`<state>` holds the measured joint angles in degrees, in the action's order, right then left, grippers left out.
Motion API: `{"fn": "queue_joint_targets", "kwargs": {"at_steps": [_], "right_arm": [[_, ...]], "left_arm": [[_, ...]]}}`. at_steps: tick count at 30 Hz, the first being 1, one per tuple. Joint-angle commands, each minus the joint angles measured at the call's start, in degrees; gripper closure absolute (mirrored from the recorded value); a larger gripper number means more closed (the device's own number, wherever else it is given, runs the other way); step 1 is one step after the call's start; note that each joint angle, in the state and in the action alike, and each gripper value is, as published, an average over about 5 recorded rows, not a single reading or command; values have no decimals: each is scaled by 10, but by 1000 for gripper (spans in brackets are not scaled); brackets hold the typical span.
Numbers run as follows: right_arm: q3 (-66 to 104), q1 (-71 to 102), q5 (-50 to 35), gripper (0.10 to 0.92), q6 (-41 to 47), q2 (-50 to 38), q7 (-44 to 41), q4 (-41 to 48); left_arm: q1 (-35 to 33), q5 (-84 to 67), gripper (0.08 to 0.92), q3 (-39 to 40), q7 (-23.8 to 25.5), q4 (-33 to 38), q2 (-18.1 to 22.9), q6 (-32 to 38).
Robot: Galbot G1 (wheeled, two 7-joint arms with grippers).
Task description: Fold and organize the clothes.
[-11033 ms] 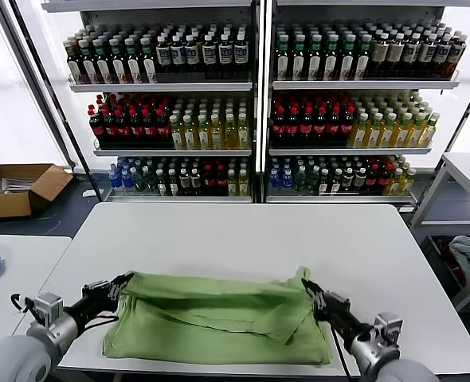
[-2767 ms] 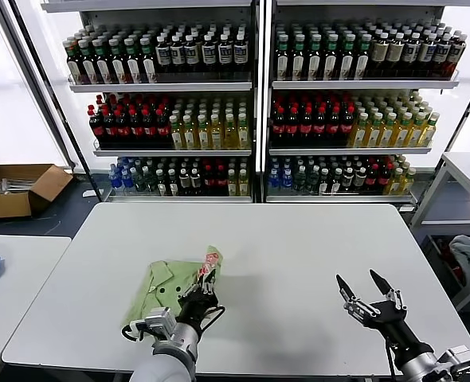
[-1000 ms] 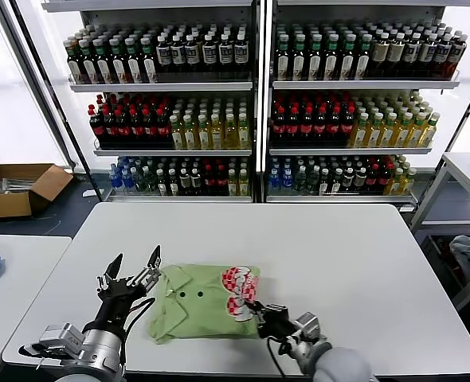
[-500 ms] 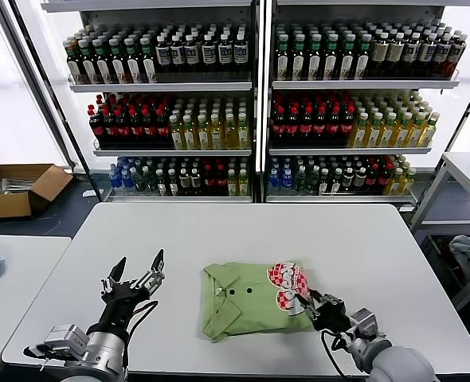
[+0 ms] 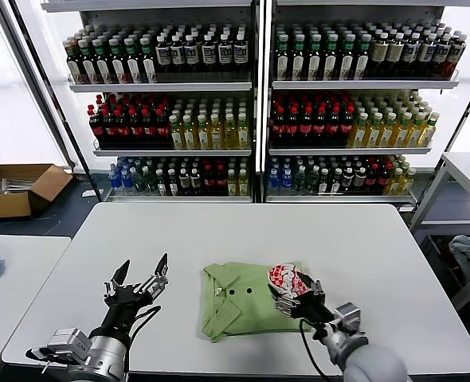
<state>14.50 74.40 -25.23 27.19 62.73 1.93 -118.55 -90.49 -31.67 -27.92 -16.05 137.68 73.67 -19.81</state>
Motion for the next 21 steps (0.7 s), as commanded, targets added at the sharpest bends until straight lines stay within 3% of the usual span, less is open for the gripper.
{"fn": "queue_joint_targets", "kwargs": {"at_steps": [1,9,21], "right_arm": [[-144,-144,20,214,50,133,125,186],[-135,-127,-19,203,58,92,120,109],[91,11,16,203,-50,27,31,-76]], "left_arm": [[-18,9,177,-3,11,4,2,6],[-24,10,177,-9,17,2,6,10],[-8,11,177,-27,47,-7,-11,10]]}}
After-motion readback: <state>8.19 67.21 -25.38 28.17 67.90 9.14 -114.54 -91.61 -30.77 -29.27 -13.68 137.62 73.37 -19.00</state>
